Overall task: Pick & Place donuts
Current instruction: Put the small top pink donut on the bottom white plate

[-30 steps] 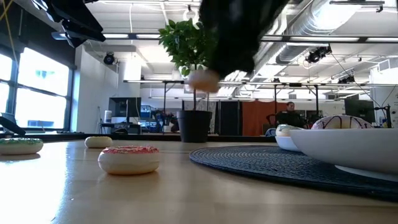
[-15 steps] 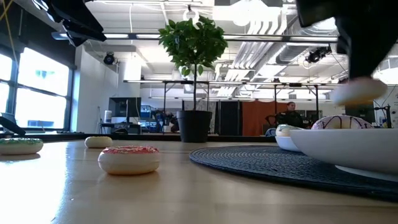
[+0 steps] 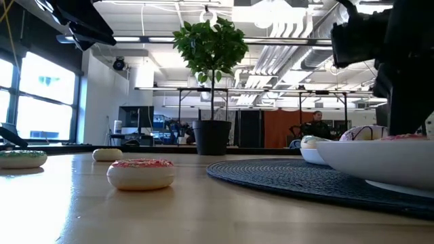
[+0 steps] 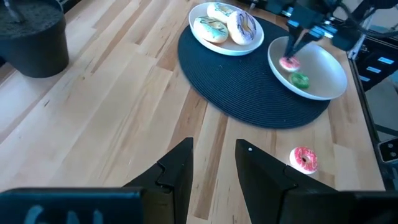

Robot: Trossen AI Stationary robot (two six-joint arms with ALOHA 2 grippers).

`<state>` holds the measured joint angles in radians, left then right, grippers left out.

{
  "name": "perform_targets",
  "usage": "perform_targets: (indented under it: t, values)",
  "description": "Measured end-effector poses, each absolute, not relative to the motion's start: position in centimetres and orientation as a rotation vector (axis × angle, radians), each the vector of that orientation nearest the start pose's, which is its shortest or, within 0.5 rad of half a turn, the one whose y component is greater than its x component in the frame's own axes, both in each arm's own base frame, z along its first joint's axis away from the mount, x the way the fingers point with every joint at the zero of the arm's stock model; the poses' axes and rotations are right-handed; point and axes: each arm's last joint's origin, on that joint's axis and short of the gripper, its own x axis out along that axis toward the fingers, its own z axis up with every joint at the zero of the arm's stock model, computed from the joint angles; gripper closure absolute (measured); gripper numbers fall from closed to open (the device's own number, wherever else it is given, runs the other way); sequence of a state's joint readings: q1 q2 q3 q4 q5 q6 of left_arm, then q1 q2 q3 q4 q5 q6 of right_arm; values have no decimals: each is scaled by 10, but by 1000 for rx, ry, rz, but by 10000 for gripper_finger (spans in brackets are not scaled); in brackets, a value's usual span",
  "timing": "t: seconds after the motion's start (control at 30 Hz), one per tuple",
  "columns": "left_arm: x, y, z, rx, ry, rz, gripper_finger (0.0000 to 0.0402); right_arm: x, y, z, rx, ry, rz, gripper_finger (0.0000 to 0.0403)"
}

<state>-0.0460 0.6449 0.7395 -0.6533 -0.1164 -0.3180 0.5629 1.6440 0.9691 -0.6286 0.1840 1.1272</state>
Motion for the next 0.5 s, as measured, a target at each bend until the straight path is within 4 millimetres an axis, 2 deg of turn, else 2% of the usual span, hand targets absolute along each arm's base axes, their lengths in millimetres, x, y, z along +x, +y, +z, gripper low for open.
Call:
perform_targets:
  t: [0.33,0.5]
  values:
    - [129,-2,294,-262,540,163,283,252,150,167,408,1208,-332,391]
    - [129,-2,294,-262,541,163,283,254,147,167,424,1226,-321,391]
